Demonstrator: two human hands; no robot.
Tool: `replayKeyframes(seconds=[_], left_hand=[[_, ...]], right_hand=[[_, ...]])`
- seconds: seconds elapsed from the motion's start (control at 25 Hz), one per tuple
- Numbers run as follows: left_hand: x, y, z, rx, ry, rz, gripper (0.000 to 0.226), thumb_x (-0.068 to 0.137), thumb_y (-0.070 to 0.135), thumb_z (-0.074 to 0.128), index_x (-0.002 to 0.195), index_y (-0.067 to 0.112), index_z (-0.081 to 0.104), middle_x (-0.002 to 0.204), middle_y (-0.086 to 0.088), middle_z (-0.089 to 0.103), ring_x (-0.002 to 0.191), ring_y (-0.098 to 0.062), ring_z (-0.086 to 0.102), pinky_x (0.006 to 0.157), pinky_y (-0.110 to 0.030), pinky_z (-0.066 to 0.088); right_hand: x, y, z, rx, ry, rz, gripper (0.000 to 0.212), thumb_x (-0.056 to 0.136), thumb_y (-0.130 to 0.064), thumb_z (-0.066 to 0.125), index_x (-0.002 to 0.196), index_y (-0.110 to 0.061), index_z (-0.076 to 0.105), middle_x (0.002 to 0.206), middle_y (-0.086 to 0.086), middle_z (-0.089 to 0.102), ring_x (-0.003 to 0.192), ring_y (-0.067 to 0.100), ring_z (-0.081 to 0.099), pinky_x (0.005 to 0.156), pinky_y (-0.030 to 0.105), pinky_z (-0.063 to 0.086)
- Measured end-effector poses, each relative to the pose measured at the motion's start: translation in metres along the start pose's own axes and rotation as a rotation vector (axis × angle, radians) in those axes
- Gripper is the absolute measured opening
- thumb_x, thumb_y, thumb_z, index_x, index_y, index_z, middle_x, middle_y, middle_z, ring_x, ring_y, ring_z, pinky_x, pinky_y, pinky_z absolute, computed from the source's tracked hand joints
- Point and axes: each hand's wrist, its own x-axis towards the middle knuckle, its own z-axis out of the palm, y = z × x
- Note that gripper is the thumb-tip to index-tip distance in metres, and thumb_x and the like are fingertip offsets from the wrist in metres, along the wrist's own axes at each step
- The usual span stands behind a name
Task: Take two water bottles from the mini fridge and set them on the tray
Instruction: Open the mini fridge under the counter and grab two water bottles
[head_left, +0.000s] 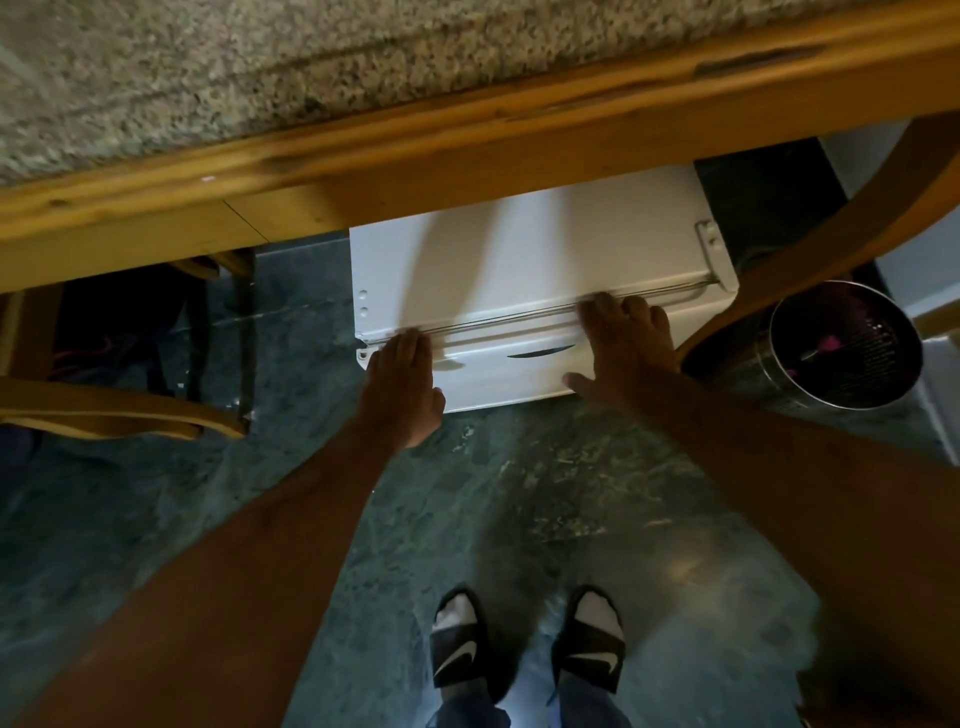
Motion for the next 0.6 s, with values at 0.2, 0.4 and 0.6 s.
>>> replayKeyframes(seconds=[0.2,0.4,0.6], left_hand=[[0.0012,0.0002,0.0000,0.031,0.003,-0.029,0.067,0.087,0.026,0.056,0.142,-0.001,0.029,0.150,-0.021,0.034,0.133,-0.037,0.036,0.109,-0.048,0.034],[-0.0010,0.0011,0.0037,0.038,-0.018,-0.059,0.070,0.089,0.024,0.053,0.147,0.000,0.020,0.155,-0.019,0.026,0.139,-0.035,0.028,0.114,-0.048,0.028],[-0.0048,0.0024,0.0076,0.028,-0.018,-0.085,0.074,0.085,0.023,0.056,0.146,0.003,0.020,0.157,-0.017,0.022,0.137,-0.036,0.029,0.109,-0.050,0.031]], right_hand=[[0.0062,-0.0006,-0.0068,0.041,-0.030,0.020,0.065,0.076,-0.053,0.065,0.125,-0.014,0.046,0.130,0.012,0.048,0.110,0.037,0.046,0.091,0.049,0.040],[0.0066,0.0023,-0.0053,0.087,-0.016,0.019,0.056,0.081,-0.047,0.064,0.125,-0.016,0.048,0.130,0.010,0.050,0.112,0.036,0.045,0.092,0.048,0.040],[0.0053,0.0022,-0.0035,0.076,-0.009,0.024,0.051,0.079,-0.045,0.068,0.118,-0.016,0.052,0.128,0.010,0.051,0.109,0.037,0.047,0.089,0.049,0.041]])
